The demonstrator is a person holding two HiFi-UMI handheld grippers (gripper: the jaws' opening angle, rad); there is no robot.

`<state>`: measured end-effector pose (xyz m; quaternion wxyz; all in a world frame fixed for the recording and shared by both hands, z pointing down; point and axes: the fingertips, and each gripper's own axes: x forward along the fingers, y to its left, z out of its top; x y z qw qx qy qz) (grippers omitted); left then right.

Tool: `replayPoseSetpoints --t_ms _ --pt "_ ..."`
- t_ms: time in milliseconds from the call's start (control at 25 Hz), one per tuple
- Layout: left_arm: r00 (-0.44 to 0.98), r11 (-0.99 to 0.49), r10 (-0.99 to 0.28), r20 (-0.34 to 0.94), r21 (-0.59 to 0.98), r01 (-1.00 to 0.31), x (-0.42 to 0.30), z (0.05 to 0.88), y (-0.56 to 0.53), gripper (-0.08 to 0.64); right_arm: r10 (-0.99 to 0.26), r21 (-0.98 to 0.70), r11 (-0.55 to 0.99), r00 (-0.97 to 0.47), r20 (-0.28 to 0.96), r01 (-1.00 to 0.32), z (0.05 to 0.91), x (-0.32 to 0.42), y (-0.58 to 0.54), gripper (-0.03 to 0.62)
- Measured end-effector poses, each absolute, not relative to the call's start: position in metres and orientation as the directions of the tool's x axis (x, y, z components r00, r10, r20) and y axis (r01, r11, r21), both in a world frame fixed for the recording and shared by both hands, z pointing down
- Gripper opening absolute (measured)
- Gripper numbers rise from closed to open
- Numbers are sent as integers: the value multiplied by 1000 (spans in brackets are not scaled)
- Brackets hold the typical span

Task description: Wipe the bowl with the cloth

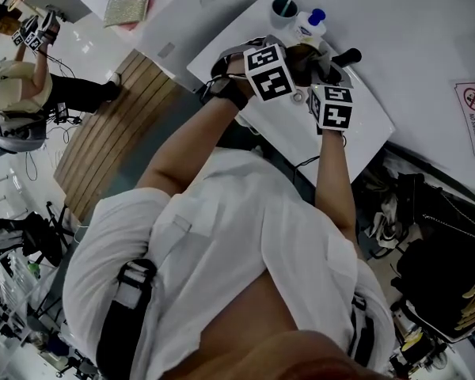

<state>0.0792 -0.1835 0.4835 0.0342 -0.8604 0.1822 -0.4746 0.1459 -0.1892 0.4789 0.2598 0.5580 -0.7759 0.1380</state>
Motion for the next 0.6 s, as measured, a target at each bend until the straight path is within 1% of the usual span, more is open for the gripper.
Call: replayPoseSetpoints --t_ms 200,400,600 --pt "490 -944 -316 812 -217 -249 77 479 -184 107 -769 72 411 -303 563 -909 474 141 -191 92" --pt "496 -943 -312 810 -200 -267 73 479 -186 106 -743 45 461 -358 565 -886 474 134 -191 112" --pt "463 -956 -287 838 -217 -199 70 486 -182 107 -688 69 525 -375 621 -848 485 128 -186 133"
